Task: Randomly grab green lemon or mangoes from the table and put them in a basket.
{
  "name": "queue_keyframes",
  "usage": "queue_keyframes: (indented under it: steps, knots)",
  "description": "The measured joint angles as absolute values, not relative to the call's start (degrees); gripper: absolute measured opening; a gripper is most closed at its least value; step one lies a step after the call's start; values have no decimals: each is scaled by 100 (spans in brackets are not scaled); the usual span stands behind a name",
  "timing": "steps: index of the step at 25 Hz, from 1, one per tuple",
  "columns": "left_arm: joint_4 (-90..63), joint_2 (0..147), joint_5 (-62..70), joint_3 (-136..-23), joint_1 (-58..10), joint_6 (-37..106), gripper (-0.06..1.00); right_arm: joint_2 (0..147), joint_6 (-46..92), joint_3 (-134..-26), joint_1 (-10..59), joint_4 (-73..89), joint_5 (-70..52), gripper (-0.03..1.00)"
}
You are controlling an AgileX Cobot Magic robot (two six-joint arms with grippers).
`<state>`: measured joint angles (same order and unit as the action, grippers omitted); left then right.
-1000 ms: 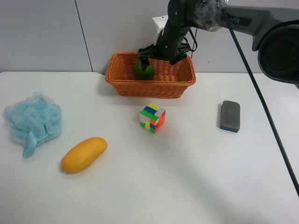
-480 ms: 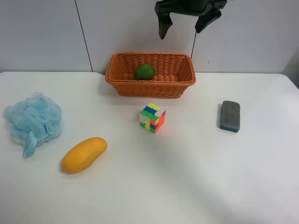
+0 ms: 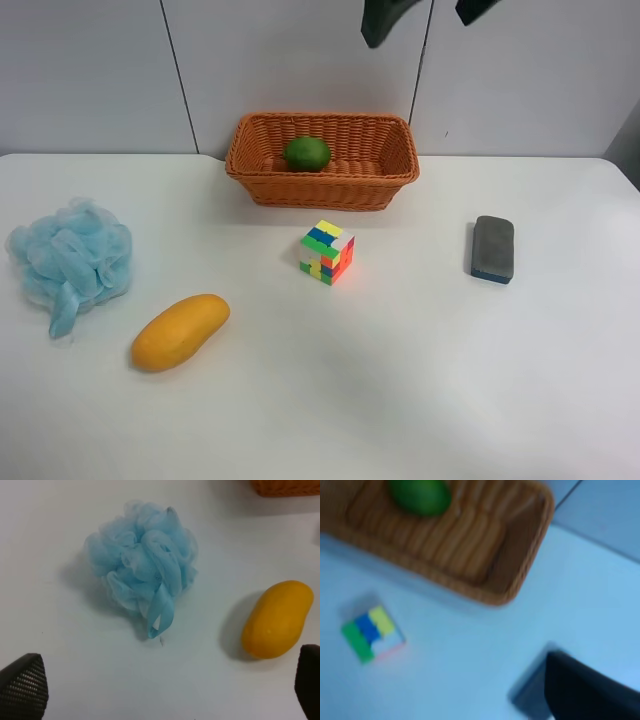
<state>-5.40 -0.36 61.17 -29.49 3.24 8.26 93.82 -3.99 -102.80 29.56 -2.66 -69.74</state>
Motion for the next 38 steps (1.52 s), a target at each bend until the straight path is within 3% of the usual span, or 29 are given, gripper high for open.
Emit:
queue_keyframes:
  steps: [10, 17, 30, 38]
  knots:
    - [-540, -36, 6117, -2949, 324, 826, 99, 6489, -292, -6693, 3446, -240, -6999, 99]
    - [-540, -36, 6117, -2949, 324, 826, 99, 4527, -292, -5056, 3446, -240, -7003, 99]
    - [-540, -36, 6117, -2949, 324, 826, 99, 1346, -292, -3054, 3446, -240, -6475, 99]
    - [-540, -36, 6117, -2949, 324, 826, 99, 718, -292, -2755, 3446, -240, -6096, 99]
